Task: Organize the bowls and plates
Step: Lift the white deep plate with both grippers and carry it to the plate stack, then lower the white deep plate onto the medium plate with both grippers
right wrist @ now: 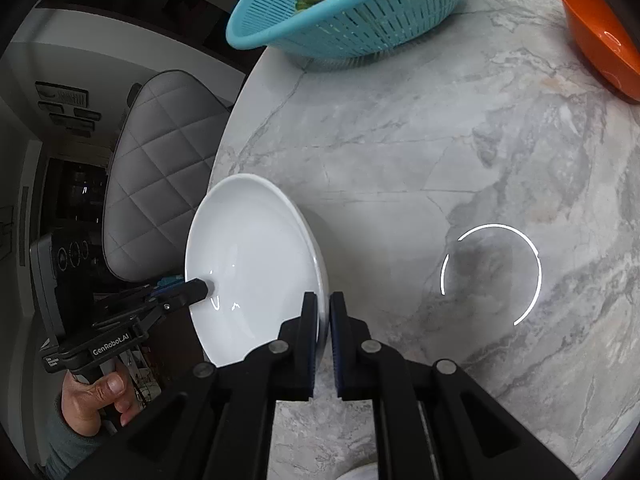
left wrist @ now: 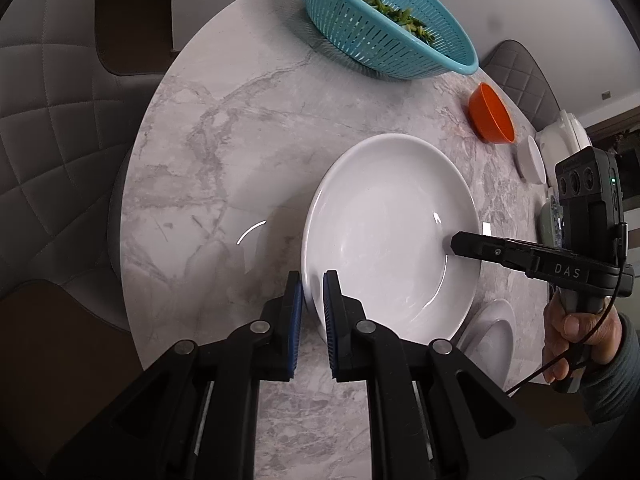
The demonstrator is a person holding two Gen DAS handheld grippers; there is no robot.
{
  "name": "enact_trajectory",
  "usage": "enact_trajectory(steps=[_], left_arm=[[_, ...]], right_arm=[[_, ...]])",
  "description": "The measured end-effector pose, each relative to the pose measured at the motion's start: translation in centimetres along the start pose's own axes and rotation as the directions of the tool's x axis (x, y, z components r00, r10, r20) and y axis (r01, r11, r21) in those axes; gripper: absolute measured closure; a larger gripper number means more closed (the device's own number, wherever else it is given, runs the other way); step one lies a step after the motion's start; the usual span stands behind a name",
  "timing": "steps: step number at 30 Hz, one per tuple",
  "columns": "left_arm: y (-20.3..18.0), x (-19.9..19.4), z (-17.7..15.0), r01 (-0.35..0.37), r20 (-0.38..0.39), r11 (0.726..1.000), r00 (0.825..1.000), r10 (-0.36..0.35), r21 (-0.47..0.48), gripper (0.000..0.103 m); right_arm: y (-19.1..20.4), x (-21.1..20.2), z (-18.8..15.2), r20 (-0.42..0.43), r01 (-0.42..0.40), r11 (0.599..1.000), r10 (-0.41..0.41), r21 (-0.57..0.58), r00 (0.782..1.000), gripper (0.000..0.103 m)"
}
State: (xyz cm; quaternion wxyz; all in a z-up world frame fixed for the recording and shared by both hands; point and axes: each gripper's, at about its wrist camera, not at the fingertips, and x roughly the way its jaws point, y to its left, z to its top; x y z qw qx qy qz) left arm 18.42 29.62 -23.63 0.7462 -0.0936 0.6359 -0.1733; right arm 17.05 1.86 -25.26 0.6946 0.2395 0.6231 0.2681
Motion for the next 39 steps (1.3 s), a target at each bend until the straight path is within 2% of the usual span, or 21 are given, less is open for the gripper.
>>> enact_trajectory(steps=[9,24,31,39], left_arm=[[-4.4,-1.1,-1.9,0.028,-0.005,0.998,1.000,-0.028,0.047,0.094],[-12.1,-1.3,-7.0,0.088,-0.066,0.985,0.995,-0.078,0.149,0.094],[-15.1,0.1,-11.1,0.126,-0.124,0.976,0.987,-0.105,0.178,0.094],[-17.4,2.4,-14.7,0.142,-0.186,0.969,0.977,-0.105,0.201,0.094]], right_arm=[[-1.0,-4.3,-2.4,0.047,0.000,1.000,0.000,0.013,0.999,0.094],[-5.3,-10.2,-9.0,0.106,0.003,0.995,-0.014,0.102,0.994,0.094],[-7.6,-12.2,-12.8,0.121,0.022,0.989,-0.041,0.147,0.992,0.094],[-10.9,-12.7,-17.1,0.111,0.029,0.974,-0.056,0.226,0.992,0.094]])
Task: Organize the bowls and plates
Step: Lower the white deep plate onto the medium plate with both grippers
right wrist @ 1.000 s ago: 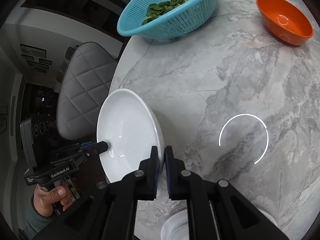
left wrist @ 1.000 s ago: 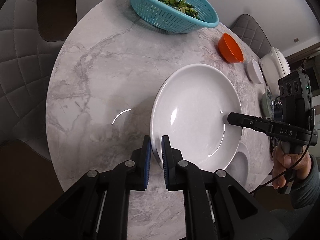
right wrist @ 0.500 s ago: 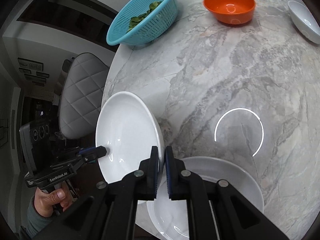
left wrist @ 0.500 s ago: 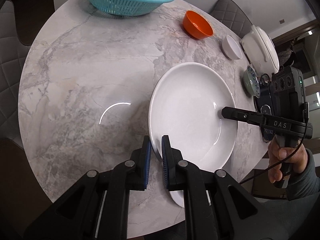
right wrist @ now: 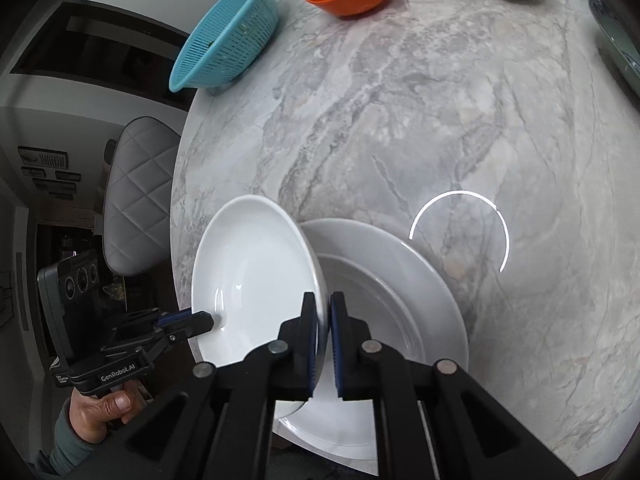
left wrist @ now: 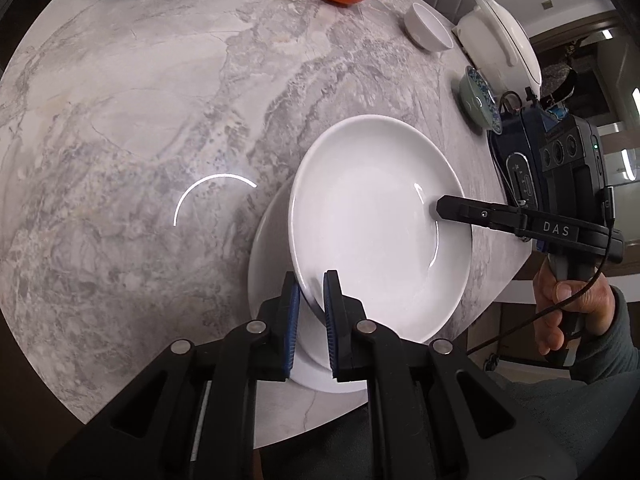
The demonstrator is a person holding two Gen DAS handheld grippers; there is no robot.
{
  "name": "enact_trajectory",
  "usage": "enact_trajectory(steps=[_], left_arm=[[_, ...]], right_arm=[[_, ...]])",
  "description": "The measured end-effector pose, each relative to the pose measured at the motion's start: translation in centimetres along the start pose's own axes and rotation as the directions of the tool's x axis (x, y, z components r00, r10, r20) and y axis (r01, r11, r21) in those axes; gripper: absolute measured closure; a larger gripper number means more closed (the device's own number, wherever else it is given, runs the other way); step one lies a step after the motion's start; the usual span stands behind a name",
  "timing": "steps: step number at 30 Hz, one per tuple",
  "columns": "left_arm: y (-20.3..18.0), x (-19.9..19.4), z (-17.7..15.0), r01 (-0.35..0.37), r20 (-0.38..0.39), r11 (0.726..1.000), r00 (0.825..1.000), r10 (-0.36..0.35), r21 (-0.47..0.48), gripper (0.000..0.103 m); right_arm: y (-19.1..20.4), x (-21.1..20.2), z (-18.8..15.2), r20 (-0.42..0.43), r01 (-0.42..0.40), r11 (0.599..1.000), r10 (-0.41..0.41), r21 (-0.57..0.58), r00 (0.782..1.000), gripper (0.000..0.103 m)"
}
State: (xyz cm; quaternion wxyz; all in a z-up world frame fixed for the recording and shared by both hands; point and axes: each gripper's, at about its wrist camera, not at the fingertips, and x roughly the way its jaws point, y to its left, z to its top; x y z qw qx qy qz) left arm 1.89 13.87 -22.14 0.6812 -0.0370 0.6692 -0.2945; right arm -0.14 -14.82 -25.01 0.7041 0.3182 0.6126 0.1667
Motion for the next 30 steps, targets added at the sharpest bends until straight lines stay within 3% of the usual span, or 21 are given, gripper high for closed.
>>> enact_trajectory(steps=[11,30], left_arm=[[-1.5,2.7,-2.0,-0.017,-0.051,1.000,0.999,0.019,0.026,0.093],[-1.7,6.4,-2.3,-0.045,-0.087,0.999,0.995,0.047,0.027,0.093]], right_arm=[[-2.5,-0.1,-2.8,-0.015,0.016,0.999,-0.015,0.033,1.000,0.094],[-4.0,1.7,-4.7,-0.027,0.045,0.999,-0.045,0.026,0.999,0.094]])
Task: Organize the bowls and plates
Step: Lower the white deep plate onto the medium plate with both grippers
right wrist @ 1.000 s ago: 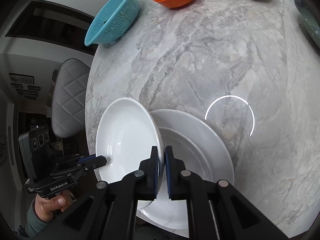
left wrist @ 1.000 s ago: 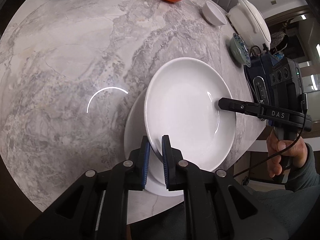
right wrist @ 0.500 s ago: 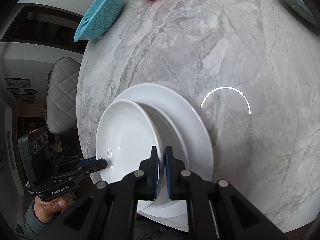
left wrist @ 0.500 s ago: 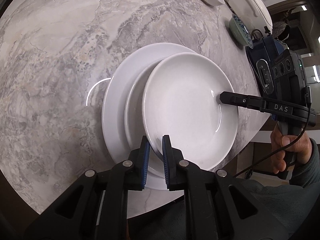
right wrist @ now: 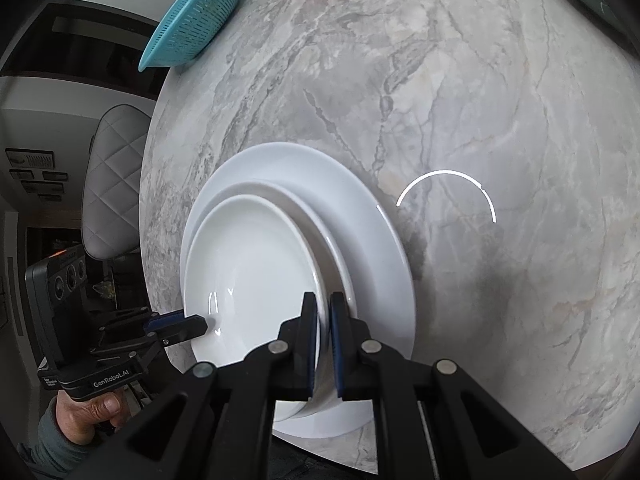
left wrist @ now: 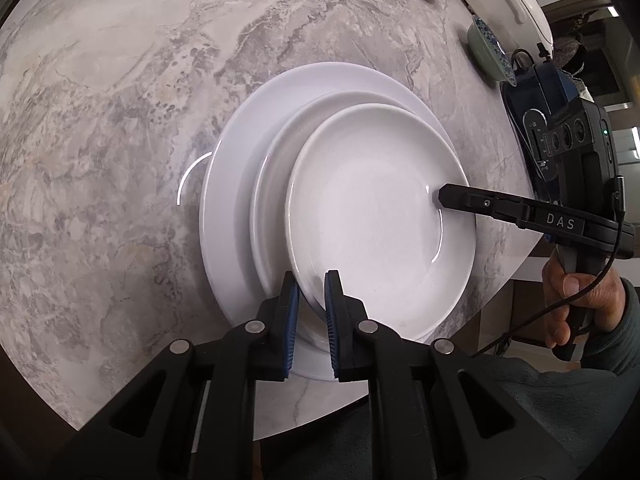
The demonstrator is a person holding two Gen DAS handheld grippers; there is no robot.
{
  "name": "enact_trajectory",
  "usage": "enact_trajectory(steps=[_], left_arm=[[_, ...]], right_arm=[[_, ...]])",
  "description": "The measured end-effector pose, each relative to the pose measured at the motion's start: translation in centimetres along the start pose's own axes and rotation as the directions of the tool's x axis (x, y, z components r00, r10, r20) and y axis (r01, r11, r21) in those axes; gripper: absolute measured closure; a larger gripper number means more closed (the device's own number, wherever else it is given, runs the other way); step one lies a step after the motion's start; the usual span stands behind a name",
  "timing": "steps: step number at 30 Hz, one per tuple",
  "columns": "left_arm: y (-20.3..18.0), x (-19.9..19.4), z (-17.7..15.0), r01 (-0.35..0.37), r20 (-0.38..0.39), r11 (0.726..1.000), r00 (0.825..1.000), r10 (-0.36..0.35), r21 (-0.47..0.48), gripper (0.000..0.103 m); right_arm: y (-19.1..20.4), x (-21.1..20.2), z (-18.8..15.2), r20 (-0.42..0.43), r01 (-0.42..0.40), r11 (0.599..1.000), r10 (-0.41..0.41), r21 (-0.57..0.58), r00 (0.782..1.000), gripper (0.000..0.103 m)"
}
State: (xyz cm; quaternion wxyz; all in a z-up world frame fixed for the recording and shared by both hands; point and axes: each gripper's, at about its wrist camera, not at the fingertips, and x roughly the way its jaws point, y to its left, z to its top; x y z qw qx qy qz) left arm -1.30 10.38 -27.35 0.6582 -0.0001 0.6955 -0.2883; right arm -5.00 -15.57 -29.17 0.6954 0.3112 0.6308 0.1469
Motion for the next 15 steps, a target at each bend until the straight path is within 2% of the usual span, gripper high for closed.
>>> enact_trajectory(steps=[5,15], left_arm=[[-0.3,0.3,-0.1,-0.009,0.005,1.000,1.000,0.009,0.004,0.092],[0.4,0.1,-0.5,0.008,0.021,1.000,1.000,-0.008,-0.021,0.089]], right_arm=[[0.3,0.0,0.0,0.015,0.019,0.999,-0.019,-0.028,1.000,0.095],[2.0,0.2,-0.4,0.052,0.121,0.982,-0.115,-0.144,0.992,0.094]])
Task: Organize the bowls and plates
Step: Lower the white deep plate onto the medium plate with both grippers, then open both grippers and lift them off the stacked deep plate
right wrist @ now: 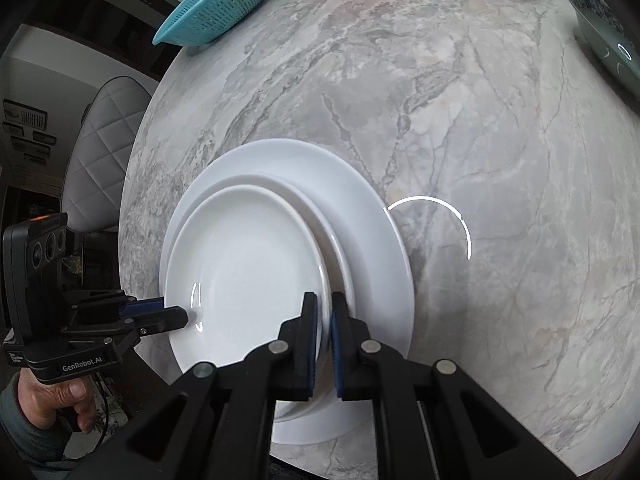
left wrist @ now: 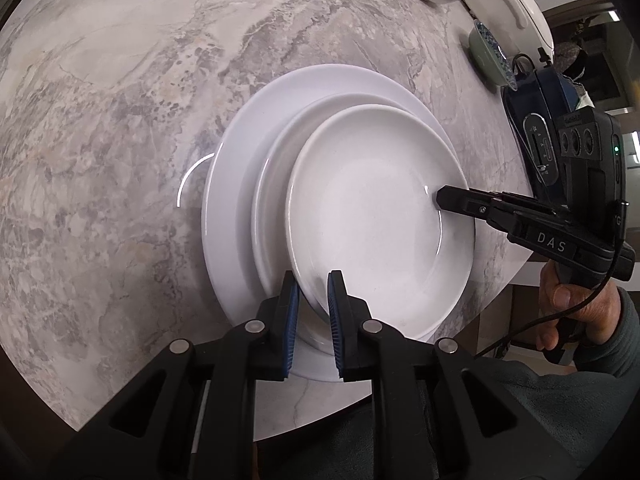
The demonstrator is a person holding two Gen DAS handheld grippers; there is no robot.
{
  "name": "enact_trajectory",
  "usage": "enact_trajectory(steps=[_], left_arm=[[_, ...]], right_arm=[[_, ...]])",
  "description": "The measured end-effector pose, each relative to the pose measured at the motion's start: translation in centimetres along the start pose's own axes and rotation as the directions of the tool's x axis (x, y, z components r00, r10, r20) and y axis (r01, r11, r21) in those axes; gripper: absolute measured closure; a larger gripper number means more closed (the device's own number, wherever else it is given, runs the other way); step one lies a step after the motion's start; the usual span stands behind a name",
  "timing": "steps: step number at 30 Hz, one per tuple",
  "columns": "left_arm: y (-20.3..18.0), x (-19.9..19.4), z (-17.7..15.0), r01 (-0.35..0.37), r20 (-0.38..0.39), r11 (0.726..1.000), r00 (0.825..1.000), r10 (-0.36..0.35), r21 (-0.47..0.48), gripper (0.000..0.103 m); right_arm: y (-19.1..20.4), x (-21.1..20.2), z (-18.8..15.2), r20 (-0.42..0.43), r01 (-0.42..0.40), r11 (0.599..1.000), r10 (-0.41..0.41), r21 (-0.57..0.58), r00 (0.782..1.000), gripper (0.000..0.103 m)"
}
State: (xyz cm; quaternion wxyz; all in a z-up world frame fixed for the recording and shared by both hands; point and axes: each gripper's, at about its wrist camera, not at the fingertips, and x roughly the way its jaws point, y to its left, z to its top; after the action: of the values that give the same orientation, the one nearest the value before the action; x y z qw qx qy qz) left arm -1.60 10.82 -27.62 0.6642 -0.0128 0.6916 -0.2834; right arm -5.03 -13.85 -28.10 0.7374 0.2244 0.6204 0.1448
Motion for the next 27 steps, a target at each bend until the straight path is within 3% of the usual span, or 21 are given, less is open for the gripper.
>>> enact_trajectory(steps=[6,9,11,14,18,23,27], left_arm=[[0.4,-0.6,-0.1,0.017,0.009,1.000,1.000,-0.017,-0.004,0.081],[-0.1,-0.8,-0.2,0.029,0.018,1.000,0.999,-0.029,0.005,0.070],[-0.5,-1.0,-0.3,0.059,0.030,0.998,0.998,-0.059,0.011,0.051],[-1.1,-1.3,-0.6,0.071,0.040,0.997,0.997,-0.072,0.027,0.040],[-1.1,-1.7,-0.8,0.087,0.052,0.996,0.995,-0.088,0.019,0.038],[-1.0,-2.8,-1.3,0.092,0.066,0.995,0.993,-0.094,0.024,0.024],[-0.6,-3.9,-1.5,0.100,0.081,0.995,0.992,-0.101,0.019,0.021]], right_arm=[[0.8,0.0,-0.1,0.017,0.047,0.998,-0.046,-0.051,0.999,0.095],[1.1,0.0,-0.2,0.020,0.063,0.996,-0.062,-0.066,0.998,0.095],[1.1,0.1,-0.1,0.022,0.067,0.995,-0.066,-0.069,0.998,0.095],[1.3,0.2,-0.2,0.025,0.071,0.995,-0.069,-0.071,0.997,0.095],[1.3,0.2,-0.2,0.029,0.069,0.996,-0.067,-0.065,0.997,0.094],[1.3,0.3,-0.2,0.031,0.064,0.996,-0.062,-0.063,0.998,0.090],[1.3,0.1,-0.3,0.037,0.052,0.997,-0.050,-0.060,0.998,0.082]])
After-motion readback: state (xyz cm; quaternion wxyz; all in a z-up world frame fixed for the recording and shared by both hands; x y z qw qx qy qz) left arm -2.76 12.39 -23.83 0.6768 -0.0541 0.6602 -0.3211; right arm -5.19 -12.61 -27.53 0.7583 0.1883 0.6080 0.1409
